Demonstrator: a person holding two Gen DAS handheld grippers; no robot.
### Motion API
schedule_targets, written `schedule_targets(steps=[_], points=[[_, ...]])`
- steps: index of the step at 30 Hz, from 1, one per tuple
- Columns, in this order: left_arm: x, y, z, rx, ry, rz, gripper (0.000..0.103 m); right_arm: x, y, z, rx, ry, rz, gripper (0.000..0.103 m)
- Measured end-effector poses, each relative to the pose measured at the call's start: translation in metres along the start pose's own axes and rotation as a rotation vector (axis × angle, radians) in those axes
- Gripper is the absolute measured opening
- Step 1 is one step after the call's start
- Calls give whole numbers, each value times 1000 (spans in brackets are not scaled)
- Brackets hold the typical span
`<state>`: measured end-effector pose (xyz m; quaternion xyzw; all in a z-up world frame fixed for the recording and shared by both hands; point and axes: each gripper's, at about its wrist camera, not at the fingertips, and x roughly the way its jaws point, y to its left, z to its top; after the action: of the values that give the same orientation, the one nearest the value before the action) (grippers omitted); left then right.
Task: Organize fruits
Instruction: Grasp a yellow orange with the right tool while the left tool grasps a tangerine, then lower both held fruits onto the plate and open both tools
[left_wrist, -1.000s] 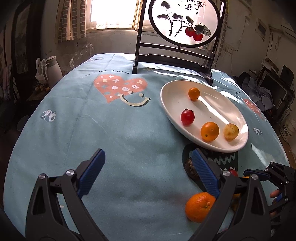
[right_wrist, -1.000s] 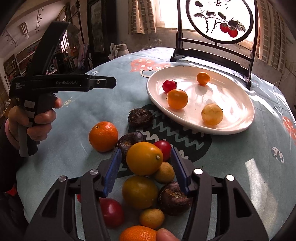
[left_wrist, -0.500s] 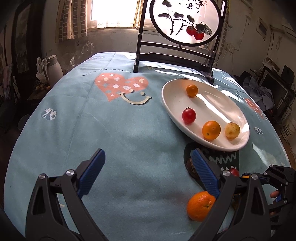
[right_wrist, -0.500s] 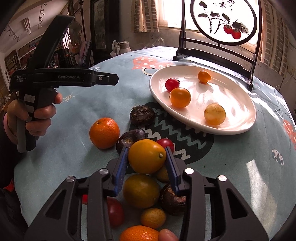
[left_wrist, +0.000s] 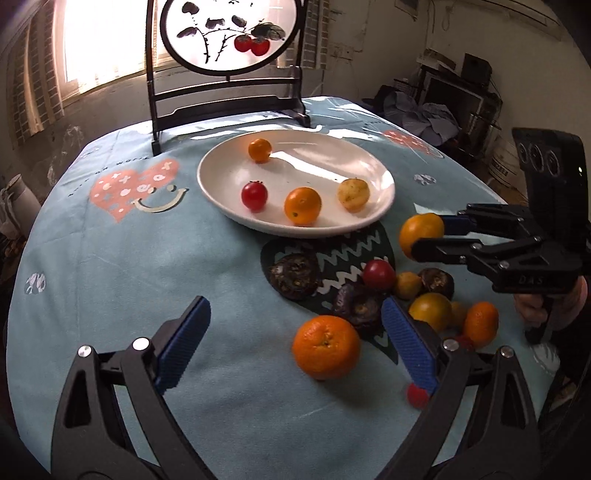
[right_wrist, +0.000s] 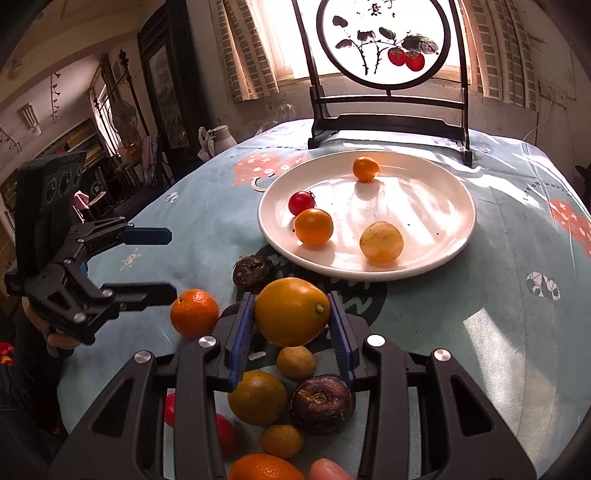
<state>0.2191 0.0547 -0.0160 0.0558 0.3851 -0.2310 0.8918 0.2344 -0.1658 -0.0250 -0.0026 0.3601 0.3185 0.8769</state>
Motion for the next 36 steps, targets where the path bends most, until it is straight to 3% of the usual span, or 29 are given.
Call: schedule_targets(steps=[6,13,20,29,33,36], points=[[4,-15,-16,97,50,-88,80,-1,-2,0,9,-2,-3,40],[28,-9,-22,60,132,-49,64,0,-3,0,13,0,-7,40],[37,-7,-23,51,155,-71,48,0,-3,0,12,-1,-8,40],[32,-6,-21,39,132,-49,46,-2,-3,0,11,-11,-13,40],[19,6,-5,-52,59,-76,46,-9,-11,7,32,-70,-24,40],[19,11,19,-90,22,-55,46,-11,-29,20,100,-137,-50,40]])
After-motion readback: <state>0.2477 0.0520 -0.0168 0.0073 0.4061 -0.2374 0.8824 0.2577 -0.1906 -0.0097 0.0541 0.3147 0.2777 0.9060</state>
